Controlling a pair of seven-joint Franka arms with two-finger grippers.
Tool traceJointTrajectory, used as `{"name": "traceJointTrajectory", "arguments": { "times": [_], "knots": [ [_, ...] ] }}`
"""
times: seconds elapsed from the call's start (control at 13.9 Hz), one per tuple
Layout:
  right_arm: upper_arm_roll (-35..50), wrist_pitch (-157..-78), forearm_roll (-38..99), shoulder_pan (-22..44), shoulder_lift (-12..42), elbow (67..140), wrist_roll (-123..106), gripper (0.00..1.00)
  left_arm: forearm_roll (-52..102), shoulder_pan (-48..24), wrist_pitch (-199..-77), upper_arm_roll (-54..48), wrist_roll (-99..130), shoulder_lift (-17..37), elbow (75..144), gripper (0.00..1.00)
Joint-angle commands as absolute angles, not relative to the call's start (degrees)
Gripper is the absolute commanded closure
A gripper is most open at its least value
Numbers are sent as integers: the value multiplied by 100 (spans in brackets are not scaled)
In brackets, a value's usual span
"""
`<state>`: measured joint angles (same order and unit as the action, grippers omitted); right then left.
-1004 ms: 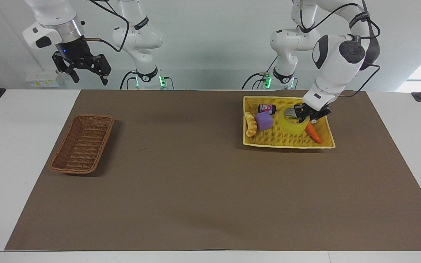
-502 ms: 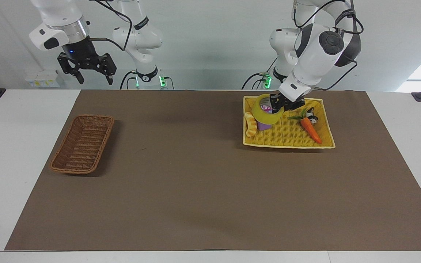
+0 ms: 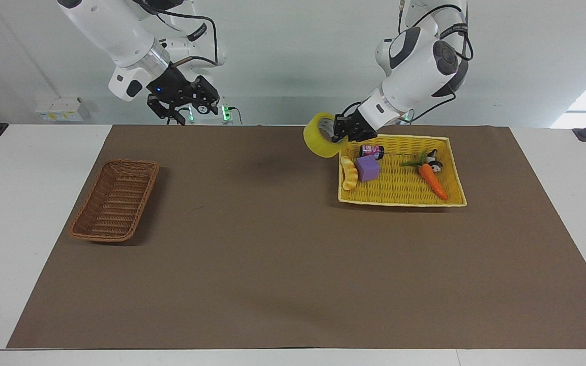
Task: Move tape to another basket
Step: 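Carry the tape with the left gripper while the right gripper reaches toward it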
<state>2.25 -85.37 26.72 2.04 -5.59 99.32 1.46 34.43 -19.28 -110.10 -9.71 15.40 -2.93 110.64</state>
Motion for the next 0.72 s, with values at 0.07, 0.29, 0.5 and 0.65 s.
{"name": "traceJointTrajectory", "arguments": {
  "times": [0.07, 0.29, 0.5, 0.65],
  "knots": [
    [211, -8657, 3698, 184, -721, 10476, 97, 0, 4208, -2460, -11661, -879, 1608, -281, 11109, 100],
    [211, -8710, 4322, 184, -747, 10774, 114, 0, 4535, -2934, -12259, -879, 1748, -273, 11171, 100],
    [211, -8965, 4692, 316, -861, 10986, 456, 0, 4553, -3409, -12892, -879, 2047, -98, 11162, 100],
    [211, -9009, 4729, 343, -879, 11021, 501, 0, 4570, -3655, -13296, -879, 2127, -18, 11145, 100]
  ]
}}
